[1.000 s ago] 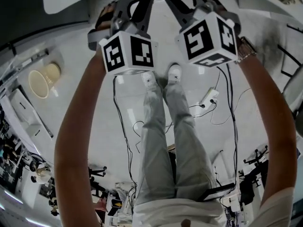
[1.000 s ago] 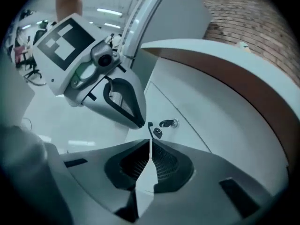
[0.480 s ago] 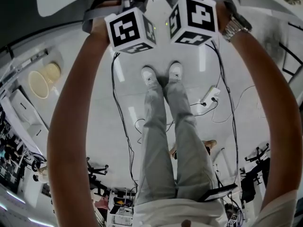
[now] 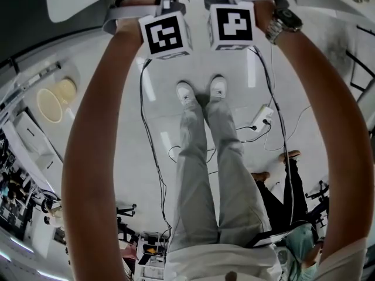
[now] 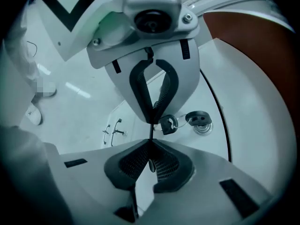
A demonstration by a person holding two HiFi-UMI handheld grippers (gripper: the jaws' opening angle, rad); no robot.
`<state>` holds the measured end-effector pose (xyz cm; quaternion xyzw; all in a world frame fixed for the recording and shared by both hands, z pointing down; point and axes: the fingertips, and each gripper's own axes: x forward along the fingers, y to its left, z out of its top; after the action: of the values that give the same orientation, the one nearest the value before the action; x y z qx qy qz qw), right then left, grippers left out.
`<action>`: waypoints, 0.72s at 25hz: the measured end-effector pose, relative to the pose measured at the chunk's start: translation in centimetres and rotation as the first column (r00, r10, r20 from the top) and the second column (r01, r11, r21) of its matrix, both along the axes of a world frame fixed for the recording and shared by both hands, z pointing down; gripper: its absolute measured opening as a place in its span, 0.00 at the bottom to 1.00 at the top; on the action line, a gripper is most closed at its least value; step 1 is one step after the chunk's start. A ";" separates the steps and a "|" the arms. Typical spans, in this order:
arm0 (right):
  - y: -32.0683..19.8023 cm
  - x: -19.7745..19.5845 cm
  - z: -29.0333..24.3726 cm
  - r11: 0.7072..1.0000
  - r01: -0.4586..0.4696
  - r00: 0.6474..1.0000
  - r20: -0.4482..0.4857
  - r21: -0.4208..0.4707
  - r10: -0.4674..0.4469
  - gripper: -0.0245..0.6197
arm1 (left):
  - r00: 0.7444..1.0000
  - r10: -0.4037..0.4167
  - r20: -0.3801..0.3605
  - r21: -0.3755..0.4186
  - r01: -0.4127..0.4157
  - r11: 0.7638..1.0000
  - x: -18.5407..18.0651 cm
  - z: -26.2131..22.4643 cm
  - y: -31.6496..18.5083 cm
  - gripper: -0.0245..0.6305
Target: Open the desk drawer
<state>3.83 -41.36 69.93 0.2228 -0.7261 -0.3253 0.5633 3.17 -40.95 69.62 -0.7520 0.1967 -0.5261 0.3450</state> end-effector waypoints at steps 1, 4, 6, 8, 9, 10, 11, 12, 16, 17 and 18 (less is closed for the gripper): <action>0.1 0.1 0.1 1.000 -0.006 1.000 0.003 -0.006 0.006 0.10 | 1.000 0.004 0.007 0.011 -0.004 1.000 0.2 0.1 0.0 0.08; 0.0 0.3 0.1 1.000 -0.020 1.000 0.000 -0.018 0.020 0.10 | 1.000 -0.006 0.000 0.008 0.006 1.000 0.1 0.2 0.0 0.07; -0.2 0.1 -0.1 1.000 -0.017 1.000 -0.004 -0.017 0.017 0.09 | 1.000 -0.023 -0.012 0.002 0.023 1.000 -0.1 0.0 -0.3 0.07; -0.3 0.0 -0.2 1.000 -0.017 1.000 -0.006 -0.025 0.017 0.09 | 0.999 -0.029 -0.013 0.002 0.029 1.000 -0.2 -0.2 -0.5 0.07; -0.2 0.0 -0.3 0.999 -0.018 1.000 -0.006 -0.030 0.018 0.09 | 1.000 -0.028 -0.013 0.001 0.028 1.000 -0.1 -0.3 -0.5 0.07; -0.1 0.0 -0.3 0.999 -0.018 1.000 -0.008 -0.031 0.017 0.09 | 1.000 -0.025 -0.013 0.000 0.025 1.000 -0.1 -0.3 -0.3 0.07; 0.1 0.0 -0.4 0.999 -0.016 1.000 -0.009 -0.032 0.016 0.09 | 1.000 -0.020 -0.013 -0.001 0.020 1.000 -0.1 -0.4 -0.1 0.07; 0.4 0.0 -0.4 0.999 -0.014 1.000 -0.008 -0.032 0.013 0.09 | 1.000 -0.014 -0.011 -0.003 0.014 1.000 -0.1 -0.3 0.2 0.07; 1.7 0.3 -0.2 0.999 -0.010 1.000 -0.014 -0.031 0.010 0.09 | 1.000 -0.007 -0.001 0.000 0.007 1.000 -0.1 -0.2 1.4 0.07; 2.0 0.4 -0.2 0.999 -0.011 1.000 -0.015 -0.032 0.011 0.09 | 1.000 -0.009 -0.003 -0.008 0.009 1.000 0.0 -0.1 1.8 0.07; 2.3 0.4 -0.1 0.999 -0.013 1.000 -0.012 -0.036 0.013 0.09 | 1.000 -0.011 -0.006 -0.019 0.011 1.000 0.1 0.0 2.2 0.07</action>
<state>4.25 -39.03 69.82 0.2154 -0.7270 -0.3098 0.5737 3.27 -38.74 69.59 -0.7556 0.1969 -0.5275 0.3346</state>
